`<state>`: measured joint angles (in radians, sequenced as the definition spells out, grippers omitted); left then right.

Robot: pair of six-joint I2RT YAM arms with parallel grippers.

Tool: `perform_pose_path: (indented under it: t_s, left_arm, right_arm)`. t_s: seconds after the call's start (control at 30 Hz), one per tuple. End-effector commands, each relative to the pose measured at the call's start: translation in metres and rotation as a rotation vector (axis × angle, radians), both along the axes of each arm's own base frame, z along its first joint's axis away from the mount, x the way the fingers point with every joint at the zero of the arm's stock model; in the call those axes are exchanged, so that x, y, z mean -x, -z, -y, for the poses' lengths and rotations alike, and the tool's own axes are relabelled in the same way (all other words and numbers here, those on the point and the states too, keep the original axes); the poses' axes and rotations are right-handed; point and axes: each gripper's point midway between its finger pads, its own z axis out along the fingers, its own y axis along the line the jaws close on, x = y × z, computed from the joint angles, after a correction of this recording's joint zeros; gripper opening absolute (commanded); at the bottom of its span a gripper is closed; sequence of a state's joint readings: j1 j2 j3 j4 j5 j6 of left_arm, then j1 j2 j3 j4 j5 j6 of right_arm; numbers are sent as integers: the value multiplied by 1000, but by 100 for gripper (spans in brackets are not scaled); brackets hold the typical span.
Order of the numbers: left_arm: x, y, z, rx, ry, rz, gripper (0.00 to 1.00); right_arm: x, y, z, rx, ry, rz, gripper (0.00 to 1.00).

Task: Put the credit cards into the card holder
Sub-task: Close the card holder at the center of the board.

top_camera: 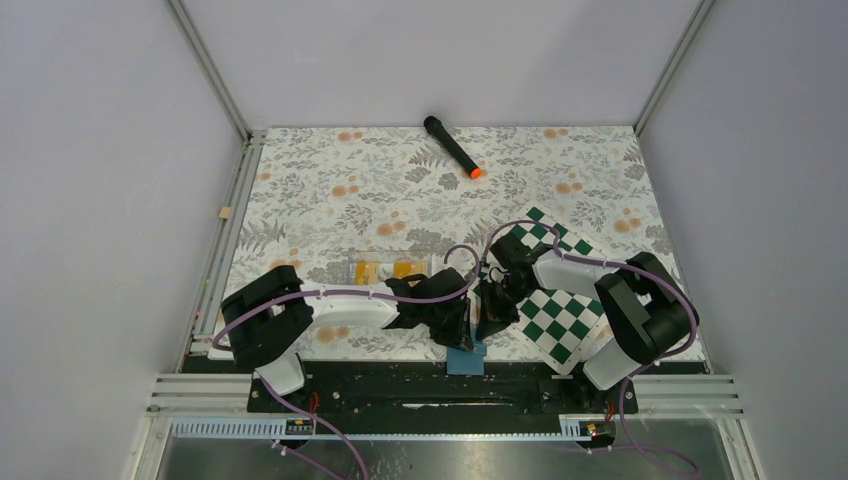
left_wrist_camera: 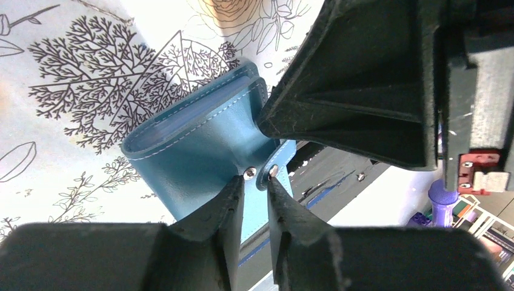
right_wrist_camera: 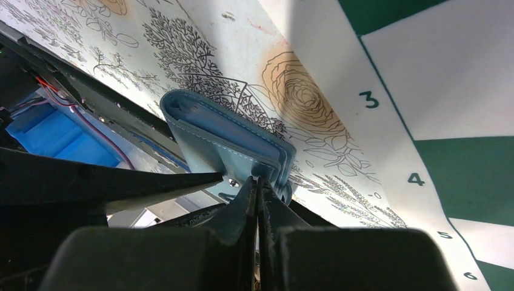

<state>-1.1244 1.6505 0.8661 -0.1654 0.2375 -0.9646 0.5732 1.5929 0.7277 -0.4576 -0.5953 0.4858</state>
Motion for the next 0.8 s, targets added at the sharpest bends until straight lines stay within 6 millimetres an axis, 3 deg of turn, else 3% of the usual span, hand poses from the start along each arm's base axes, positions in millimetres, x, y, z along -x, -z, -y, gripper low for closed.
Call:
perform_pose_path:
  t_s: [0.0,0.33,0.53,0.57,0.67,0.77]
  left_arm:
    - [-8,-20,12,49,4,50,20]
    - [-9,-26,14,67,5,62,0]
    - [-10,-29,14,72,1,66,0]
    - [-10,-30,14,74,0,67,1]
    - [-11,-32,14,78,-10,71,19]
    - [-12,-35,16,100,-18,72,22]
  right_arm:
    - [4,11,11,61,-16,1,0]
    - [5,12,12,62,-21,-3,0]
    - [5,11,11,61,-26,-3,0]
    - [5,11,10,62,-26,-4,0]
    - [5,11,11,63,-29,-2,0]
    - [5,11,11,64,-29,-4,0]
